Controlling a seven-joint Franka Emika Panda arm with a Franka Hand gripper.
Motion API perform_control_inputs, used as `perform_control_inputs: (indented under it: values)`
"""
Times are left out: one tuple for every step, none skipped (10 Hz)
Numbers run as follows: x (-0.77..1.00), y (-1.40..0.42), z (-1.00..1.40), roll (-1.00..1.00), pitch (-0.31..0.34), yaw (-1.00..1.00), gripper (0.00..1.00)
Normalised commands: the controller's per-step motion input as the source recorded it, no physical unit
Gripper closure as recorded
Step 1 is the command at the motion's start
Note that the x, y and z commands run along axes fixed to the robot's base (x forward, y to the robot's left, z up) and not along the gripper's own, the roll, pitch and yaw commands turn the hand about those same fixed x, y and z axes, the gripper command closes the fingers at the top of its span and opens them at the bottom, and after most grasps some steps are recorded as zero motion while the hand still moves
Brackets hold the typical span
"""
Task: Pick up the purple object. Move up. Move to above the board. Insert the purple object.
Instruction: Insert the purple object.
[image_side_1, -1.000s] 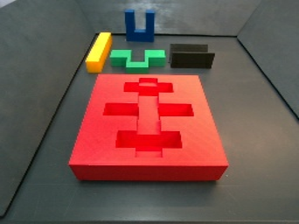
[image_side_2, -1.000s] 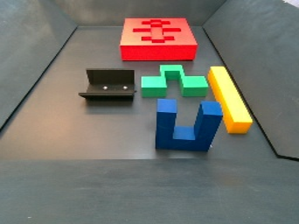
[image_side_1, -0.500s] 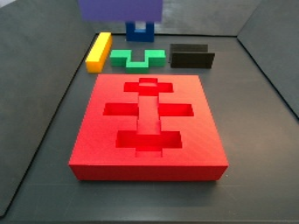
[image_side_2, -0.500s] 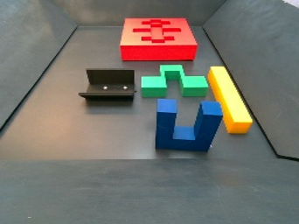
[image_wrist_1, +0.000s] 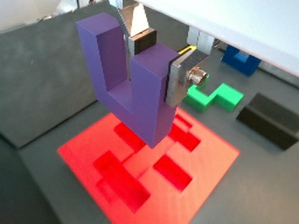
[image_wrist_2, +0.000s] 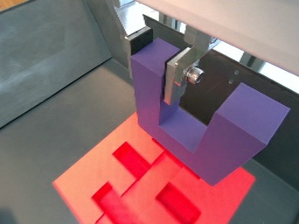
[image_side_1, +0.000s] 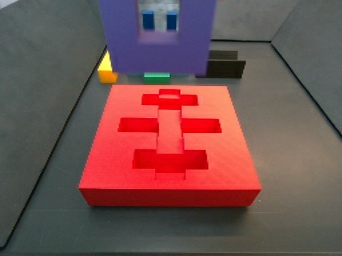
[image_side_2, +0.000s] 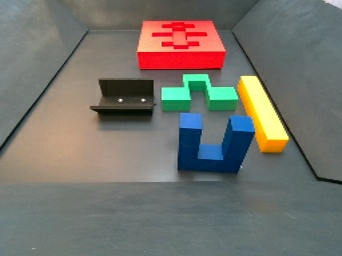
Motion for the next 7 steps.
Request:
perform_control_inputs:
  values:
    - [0.5,-0.41,-0.42,0.01,-0.029,0.08,1.0]
    - [0.57,-0.31,-0.45,0.01,-0.037,0.13,1.0]
    - [0.64,-0.19,-0.46,0.03,-0.036,0.24,1.0]
    - [0.57,-0.15,-0.45,0.06,-0.031,0.3,1.0]
    - [0.53,-0.17,-0.44,0.08,-0.014,0.32,1.0]
    - [0.51,-0.18,-0.42,0.12,0.0,0.33,1.0]
    - [0.51,-0.18,-0.38,0.15,0.0,0.31,1.0]
